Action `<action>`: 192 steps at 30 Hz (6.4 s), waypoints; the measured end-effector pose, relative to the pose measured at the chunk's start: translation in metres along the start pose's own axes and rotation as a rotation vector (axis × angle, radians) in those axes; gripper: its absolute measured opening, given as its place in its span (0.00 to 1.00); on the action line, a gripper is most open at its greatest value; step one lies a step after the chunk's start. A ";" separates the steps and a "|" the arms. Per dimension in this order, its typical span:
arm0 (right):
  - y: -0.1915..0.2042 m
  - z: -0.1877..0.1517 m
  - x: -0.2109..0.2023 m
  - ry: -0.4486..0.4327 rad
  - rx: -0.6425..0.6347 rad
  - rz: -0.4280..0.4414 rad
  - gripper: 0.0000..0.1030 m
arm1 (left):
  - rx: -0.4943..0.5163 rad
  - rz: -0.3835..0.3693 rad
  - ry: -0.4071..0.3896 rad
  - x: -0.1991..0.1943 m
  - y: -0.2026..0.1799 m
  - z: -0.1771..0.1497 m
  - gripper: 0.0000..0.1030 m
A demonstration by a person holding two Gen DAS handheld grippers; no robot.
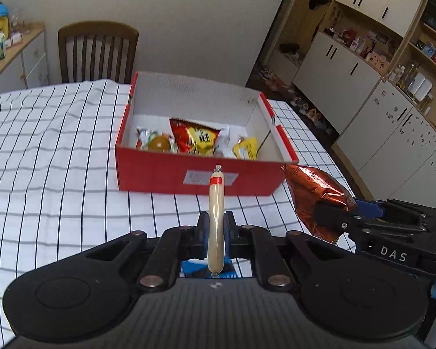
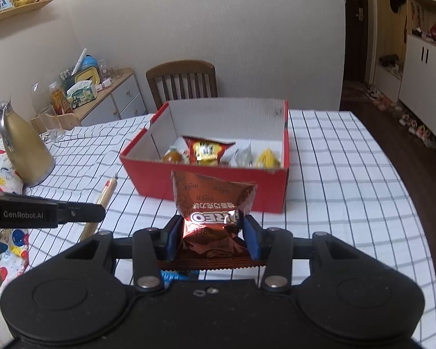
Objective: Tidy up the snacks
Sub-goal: 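Lift the Oreo bag and sausage stick toward the red box with both tools, then lower both held snacks into the red box and open both tools, then withdraw both open tools from the box toward the remaining snacks, then grasp the purple candy with the right tool while the left tool grasps the blue packet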
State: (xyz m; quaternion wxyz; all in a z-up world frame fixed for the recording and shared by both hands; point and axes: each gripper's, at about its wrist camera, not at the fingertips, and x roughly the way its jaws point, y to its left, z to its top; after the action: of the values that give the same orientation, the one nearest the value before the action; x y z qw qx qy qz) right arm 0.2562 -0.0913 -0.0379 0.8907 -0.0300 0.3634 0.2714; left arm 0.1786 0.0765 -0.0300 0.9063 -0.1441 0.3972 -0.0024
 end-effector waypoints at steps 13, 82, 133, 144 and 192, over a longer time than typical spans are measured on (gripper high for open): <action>-0.013 0.049 0.037 -0.032 -0.034 -0.030 0.42 | 0.009 0.069 -0.038 0.034 0.005 0.058 0.09; -0.020 0.093 0.199 0.203 -0.197 -0.152 0.60 | 0.170 0.384 0.182 0.204 0.027 0.125 0.10; 0.005 0.075 0.012 -0.063 -0.143 0.059 0.88 | 0.110 0.185 -0.144 -0.003 -0.010 0.049 0.78; -0.004 0.042 -0.002 -0.084 -0.105 0.083 1.00 | 0.085 0.194 -0.140 -0.007 -0.004 0.003 0.79; -0.022 -0.032 0.122 0.292 -0.488 0.180 0.73 | 0.881 -0.104 0.221 0.104 -0.038 -0.091 0.79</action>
State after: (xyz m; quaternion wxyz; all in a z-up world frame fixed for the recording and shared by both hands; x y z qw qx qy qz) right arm 0.3192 -0.0618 -0.1453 0.7678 -0.2495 0.4131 0.4214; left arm 0.1887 0.0044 -0.1533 0.8320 0.2363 0.4450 -0.2321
